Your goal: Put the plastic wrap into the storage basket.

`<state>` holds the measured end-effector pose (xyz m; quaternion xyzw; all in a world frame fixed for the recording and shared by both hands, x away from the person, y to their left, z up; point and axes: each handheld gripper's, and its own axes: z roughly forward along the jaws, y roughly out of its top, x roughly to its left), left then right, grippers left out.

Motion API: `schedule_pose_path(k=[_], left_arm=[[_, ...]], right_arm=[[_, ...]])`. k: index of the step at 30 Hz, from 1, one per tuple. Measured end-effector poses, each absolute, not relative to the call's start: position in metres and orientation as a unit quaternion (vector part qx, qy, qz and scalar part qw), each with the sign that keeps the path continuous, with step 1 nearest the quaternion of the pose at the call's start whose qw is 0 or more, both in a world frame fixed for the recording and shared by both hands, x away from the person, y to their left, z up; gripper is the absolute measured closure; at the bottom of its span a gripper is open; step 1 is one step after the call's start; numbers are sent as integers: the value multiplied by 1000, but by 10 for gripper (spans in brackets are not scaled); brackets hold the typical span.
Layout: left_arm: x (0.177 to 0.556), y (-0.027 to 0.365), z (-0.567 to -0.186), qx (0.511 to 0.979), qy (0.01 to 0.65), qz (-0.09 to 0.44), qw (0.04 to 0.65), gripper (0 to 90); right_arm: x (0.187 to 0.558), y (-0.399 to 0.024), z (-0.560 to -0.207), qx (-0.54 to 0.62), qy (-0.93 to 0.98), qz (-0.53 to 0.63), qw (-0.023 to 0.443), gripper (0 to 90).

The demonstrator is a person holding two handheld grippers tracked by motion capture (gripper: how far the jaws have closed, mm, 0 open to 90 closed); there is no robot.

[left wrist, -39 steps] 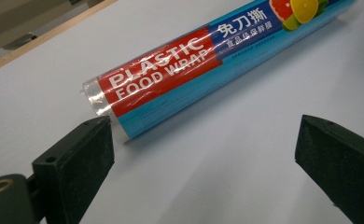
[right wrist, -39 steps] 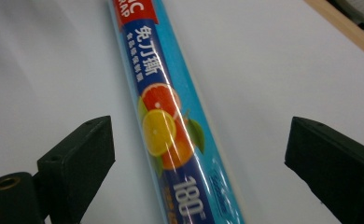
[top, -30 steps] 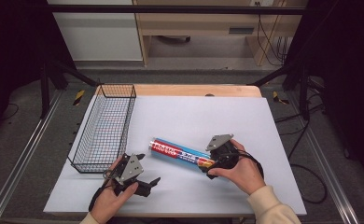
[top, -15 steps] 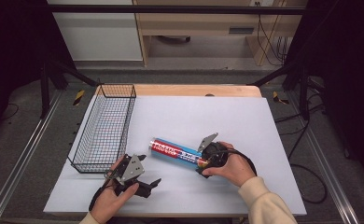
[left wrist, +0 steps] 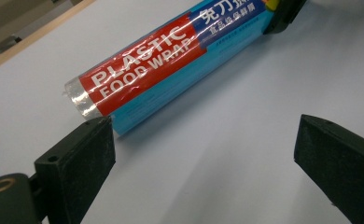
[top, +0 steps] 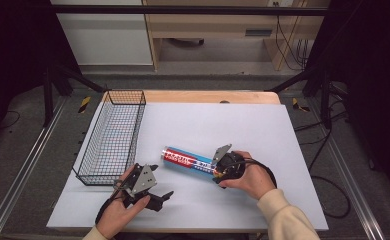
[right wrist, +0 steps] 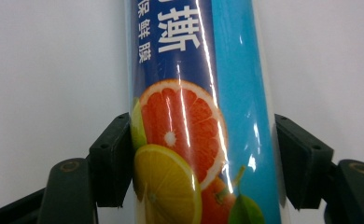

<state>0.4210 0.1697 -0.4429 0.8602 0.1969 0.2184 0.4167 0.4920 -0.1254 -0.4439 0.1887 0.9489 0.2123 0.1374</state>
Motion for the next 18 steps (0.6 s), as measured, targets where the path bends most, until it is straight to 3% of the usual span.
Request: schedule_pose_path(k=[18], left_arm=[[468, 124, -369, 891, 68, 259, 365, 60]], right_arm=[[492, -153, -369, 115, 960, 167, 195, 307]])
